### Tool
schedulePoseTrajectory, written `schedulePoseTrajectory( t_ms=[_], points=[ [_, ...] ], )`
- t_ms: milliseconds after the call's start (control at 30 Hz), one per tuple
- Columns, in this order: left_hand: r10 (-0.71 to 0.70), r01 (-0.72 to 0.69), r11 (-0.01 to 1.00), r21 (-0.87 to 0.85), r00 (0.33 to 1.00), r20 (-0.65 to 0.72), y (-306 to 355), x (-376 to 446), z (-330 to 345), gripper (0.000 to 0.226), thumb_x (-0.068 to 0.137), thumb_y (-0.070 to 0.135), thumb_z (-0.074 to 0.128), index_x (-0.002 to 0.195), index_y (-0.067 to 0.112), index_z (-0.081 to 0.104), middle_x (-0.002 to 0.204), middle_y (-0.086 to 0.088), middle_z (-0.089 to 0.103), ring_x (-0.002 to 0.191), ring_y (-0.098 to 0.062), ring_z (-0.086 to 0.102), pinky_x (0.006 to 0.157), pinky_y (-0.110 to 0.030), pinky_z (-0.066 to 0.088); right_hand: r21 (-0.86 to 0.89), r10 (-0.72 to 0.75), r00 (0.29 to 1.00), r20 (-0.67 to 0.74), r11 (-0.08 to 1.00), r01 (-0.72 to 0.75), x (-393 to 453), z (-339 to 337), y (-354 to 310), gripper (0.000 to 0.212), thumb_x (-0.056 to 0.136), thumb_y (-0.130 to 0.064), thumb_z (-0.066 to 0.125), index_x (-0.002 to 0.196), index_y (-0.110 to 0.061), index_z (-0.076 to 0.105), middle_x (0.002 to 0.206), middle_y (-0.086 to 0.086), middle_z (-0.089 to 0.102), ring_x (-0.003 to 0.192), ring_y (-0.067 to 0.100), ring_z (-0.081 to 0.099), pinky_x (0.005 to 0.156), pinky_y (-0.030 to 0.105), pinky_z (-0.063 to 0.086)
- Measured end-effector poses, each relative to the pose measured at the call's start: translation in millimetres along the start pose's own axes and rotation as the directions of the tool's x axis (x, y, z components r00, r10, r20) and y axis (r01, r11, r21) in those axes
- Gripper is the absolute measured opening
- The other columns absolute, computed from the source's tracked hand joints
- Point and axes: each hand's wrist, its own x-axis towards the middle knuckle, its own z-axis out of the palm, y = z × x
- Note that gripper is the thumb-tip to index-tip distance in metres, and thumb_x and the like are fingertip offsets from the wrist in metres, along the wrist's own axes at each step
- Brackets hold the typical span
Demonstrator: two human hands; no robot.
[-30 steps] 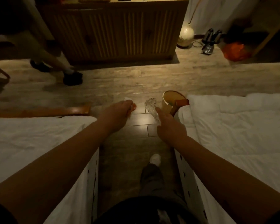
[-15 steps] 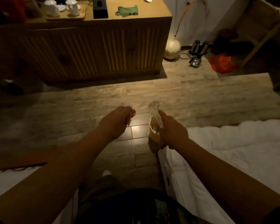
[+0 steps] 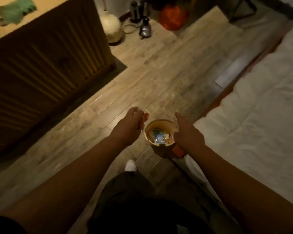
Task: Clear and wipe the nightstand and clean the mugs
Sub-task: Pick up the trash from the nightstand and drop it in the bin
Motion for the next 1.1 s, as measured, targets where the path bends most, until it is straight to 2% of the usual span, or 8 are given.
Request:
schedulePoseTrajectory(
  t_ms=[100,167,233,433,600,800,933,1100],
  points=[
    [0.095,-0.090,0.994,-0.063,0.991,0.092,-17,39,9,0.043,0.086,0.011,0.062,0.128,0.015,0.051,0.127,-0.008,0.052,0.106,-0.024,0.055,0.079,-0.027,0.043,0.078,0.158,0.986,-0.044,0.985,-0.154,18,12,3,0.060,0.096,-0.033,0.045,0.149,-0.034,0.017,0.137,0.005,0.048,0.116,0.030,0.054,0.091,0.047,0.047],
    [0.101,-0.086,0.991,-0.102,0.983,0.156,-22,58,23,0.038,0.087,0.011,0.062,0.124,0.015,0.053,0.120,-0.009,0.057,0.103,-0.024,0.055,0.079,-0.027,0.039,0.125,0.231,0.973,-0.032,0.966,-0.225,24,26,11,0.057,0.099,-0.045,0.040,0.149,-0.033,0.016,0.147,0.004,0.039,0.129,0.028,0.045,0.105,0.046,0.037],
    [0.091,-0.061,0.986,-0.152,0.976,0.199,-30,77,47,0.038,0.087,0.011,0.062,0.124,0.014,0.054,0.118,-0.011,0.059,0.102,-0.025,0.057,0.079,-0.027,0.039,0.149,0.304,0.952,-0.027,0.943,-0.297,35,44,22,0.063,0.096,-0.051,0.044,0.149,-0.034,0.015,0.149,0.003,0.037,0.131,0.025,0.042,0.105,0.042,0.034],
    [0.083,-0.015,0.976,-0.218,0.948,0.309,-69,120,148,0.045,0.083,0.018,0.069,0.125,0.012,0.055,0.119,-0.011,0.060,0.107,-0.024,0.056,0.084,-0.022,0.036,0.389,0.442,0.897,0.000,0.827,-0.407,89,128,47,0.070,0.093,-0.032,0.057,0.150,-0.028,0.018,0.150,0.005,0.038,0.133,0.025,0.041,0.108,0.035,0.035],
    [0.032,0.058,0.970,-0.236,0.933,0.360,-114,159,242,0.058,0.079,0.011,0.072,0.133,0.007,0.051,0.130,-0.015,0.056,0.117,-0.030,0.054,0.098,-0.041,0.045,0.636,0.562,0.804,0.193,0.553,-0.539,145,218,63,0.071,0.088,-0.026,0.059,0.146,-0.036,0.020,0.137,0.003,0.051,0.114,0.026,0.055,0.077,0.024,0.043],
    [0.012,0.068,0.976,-0.207,0.932,0.361,-165,191,347,0.058,0.079,0.014,0.071,0.132,0.008,0.049,0.130,-0.015,0.055,0.120,-0.031,0.051,0.094,-0.027,0.037,0.652,0.680,0.669,0.301,0.366,-0.665,201,299,97,0.075,0.087,-0.022,0.059,0.149,-0.023,0.016,0.134,0.011,0.049,0.106,0.029,0.054,0.077,0.033,0.045],
    [0.023,0.048,0.985,-0.165,0.915,0.404,-190,199,394,0.060,0.075,0.011,0.069,0.131,0.009,0.047,0.128,-0.016,0.054,0.116,-0.034,0.052,0.095,-0.045,0.046,0.652,0.718,0.611,0.332,0.294,-0.699,223,332,120,0.074,0.088,-0.017,0.058,0.149,-0.014,0.015,0.135,0.015,0.048,0.113,0.034,0.053,0.077,0.033,0.044],
    [0.031,0.032,0.990,-0.138,0.903,0.429,-201,204,409,0.063,0.082,0.020,0.069,0.136,0.001,0.042,0.134,-0.022,0.048,0.124,-0.038,0.046,0.100,-0.046,0.041,0.639,0.744,0.586,0.321,0.286,-0.714,236,345,131,0.065,0.090,-0.017,0.058,0.144,-0.010,0.023,0.135,0.014,0.047,0.111,0.030,0.052,0.078,0.031,0.041]
  ],
)
